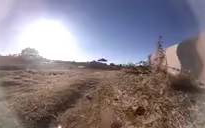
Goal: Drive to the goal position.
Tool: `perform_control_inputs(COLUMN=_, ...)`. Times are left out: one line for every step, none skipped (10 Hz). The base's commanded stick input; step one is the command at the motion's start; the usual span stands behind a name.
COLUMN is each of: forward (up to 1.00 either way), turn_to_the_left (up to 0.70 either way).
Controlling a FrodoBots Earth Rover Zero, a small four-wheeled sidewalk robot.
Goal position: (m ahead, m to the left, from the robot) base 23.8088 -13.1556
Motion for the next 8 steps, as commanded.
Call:
perform_control_inputs(forward=0.50, turn_to_the_left=0.00)
perform_control_inputs(forward=0.50, turn_to_the_left=0.00)
perform_control_inputs(forward=0.50, turn_to_the_left=0.00)
perform_control_inputs(forward=0.50, turn_to_the_left=0.00)
perform_control_inputs(forward=0.50, turn_to_the_left=0.00)
perform_control_inputs(forward=0.50, turn_to_the_left=0.00)
perform_control_inputs(forward=0.50, turn_to_the_left=0.00)
perform_control_inputs(forward=0.50, turn_to_the_left=0.00)
